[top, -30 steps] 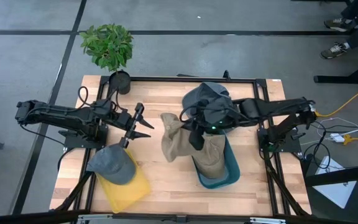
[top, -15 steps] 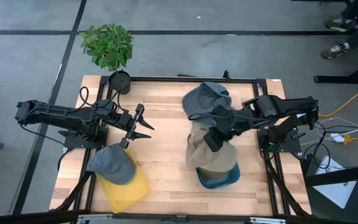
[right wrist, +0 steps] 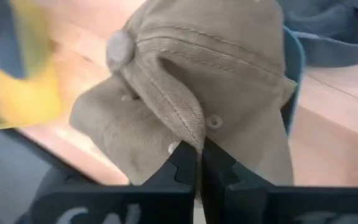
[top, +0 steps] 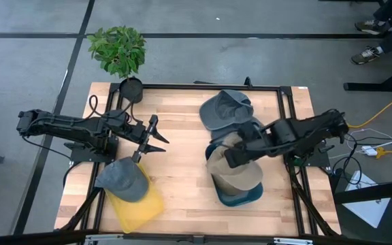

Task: Pick & Place hat
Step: Put the brown cap into the blue bin

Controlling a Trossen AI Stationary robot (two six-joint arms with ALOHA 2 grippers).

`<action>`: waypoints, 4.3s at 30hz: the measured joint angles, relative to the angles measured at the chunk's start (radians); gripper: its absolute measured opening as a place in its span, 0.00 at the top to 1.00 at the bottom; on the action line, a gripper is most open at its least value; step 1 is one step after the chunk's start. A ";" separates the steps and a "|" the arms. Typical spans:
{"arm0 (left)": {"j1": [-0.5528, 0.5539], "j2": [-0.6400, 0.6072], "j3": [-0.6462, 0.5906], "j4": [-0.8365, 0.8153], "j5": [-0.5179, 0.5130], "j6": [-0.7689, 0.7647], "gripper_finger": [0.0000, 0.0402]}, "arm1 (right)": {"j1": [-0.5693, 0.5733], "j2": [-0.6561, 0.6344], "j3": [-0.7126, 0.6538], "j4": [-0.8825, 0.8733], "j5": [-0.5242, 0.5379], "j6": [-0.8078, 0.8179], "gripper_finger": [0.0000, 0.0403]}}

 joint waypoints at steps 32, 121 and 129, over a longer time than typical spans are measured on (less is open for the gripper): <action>0.000 0.000 0.000 -0.100 -0.007 0.025 0.64 | 0.066 0.000 -0.244 0.236 0.067 0.063 0.97; 0.000 0.000 0.000 -0.070 -0.007 -0.013 0.64 | -0.048 0.006 -0.463 0.474 -0.234 -0.212 0.90; 0.000 0.000 0.000 -0.070 -0.007 -0.019 0.64 | -0.063 0.006 -0.463 0.465 -0.267 -0.265 0.60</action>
